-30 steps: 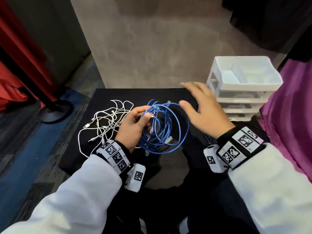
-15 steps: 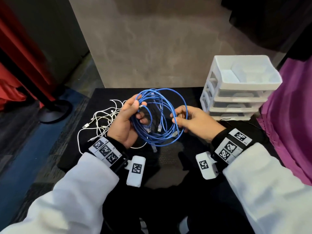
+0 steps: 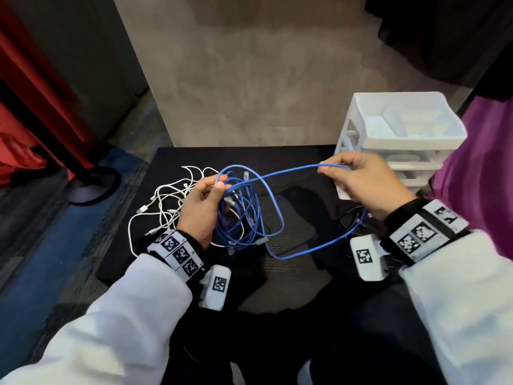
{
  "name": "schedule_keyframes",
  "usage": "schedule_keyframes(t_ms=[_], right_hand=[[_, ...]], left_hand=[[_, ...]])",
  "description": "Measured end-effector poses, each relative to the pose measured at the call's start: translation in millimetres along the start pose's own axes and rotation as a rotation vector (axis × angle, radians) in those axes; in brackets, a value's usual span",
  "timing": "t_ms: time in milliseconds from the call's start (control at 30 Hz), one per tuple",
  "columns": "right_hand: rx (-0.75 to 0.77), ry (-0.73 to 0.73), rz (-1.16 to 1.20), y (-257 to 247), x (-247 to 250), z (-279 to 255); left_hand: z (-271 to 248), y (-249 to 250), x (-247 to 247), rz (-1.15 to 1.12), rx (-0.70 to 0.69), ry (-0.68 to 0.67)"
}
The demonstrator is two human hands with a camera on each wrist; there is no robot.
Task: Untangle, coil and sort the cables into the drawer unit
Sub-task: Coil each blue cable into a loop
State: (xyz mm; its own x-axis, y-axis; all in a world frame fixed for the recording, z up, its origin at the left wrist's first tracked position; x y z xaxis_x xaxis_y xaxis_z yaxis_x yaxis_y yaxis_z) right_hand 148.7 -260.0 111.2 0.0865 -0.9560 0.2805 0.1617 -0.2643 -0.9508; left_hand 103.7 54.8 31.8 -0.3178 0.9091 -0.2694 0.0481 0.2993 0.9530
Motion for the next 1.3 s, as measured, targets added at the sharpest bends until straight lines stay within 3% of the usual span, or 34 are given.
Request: schedule_keyframes(t_ms=[133, 267, 367, 467, 600, 700, 867, 967, 1100, 1233, 1300], right_hand=[[0.007, 0.088, 0.182, -28.3, 42.9, 11.3], [0.103, 0.293, 0.458, -74.5, 96.9, 17.8], [0.176, 0.330, 0.485, -95.7, 113.6, 16.9], [0.222, 0.351, 0.475, -96.4, 117.6, 16.1], [0.215, 0.499, 0.642, -79.1, 141.0, 12.4], [0.160, 0.454, 0.557, -71.6, 130.1, 13.6], [0.057, 0.159, 0.307, -56.5, 58.3, 12.4], [0.021, 0.058, 0.332, -44.0, 19.3, 6.4], [-0.002, -0.006, 0.398, -35.8, -14.9, -1.3], [-0.007, -0.025, 0.437, -35.5, -28.0, -4.7], [-0.003, -0.027, 0.452, -38.5, -29.9, -5.2]], left_hand=[[14.0, -2.3, 8.3, -0.003, 0.046, 0.010], [31.7, -36.1, 28.8, -0.007, 0.210, 0.159], [37.8, -58.7, 40.0, 0.057, 0.301, 0.252], [47.5, -65.3, 47.7, 0.094, 0.305, 0.310], [48.5, -68.5, 63.9, 0.076, 0.378, 0.372], [49.4, -73.8, 82.0, 0.098, 0.459, 0.371], [87.7, -91.3, 120.3, 0.303, 0.320, 0.407], [71.8, -68.5, 96.8, 0.340, 0.188, 0.397], [15.0, 6.6, 35.6, 0.396, -0.112, 0.385], [-29.7, 50.9, -52.2, 0.695, -0.592, 0.090], [-24.6, 26.2, -79.2, 0.884, -0.568, -0.099]])
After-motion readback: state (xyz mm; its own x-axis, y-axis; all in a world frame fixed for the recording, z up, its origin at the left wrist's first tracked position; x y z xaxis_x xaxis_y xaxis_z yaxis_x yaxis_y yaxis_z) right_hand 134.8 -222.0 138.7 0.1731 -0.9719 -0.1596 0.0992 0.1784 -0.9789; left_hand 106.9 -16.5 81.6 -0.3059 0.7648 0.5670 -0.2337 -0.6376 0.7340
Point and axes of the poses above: each hand's wrist, its own z-axis towards the middle knuckle, its own x-axis out of the back of the hand, y = z × x, the point moved 10 cm from there along z, towards the middle knuckle, and after that the axes turned 6 degrees about x, right-handed, at the moved point
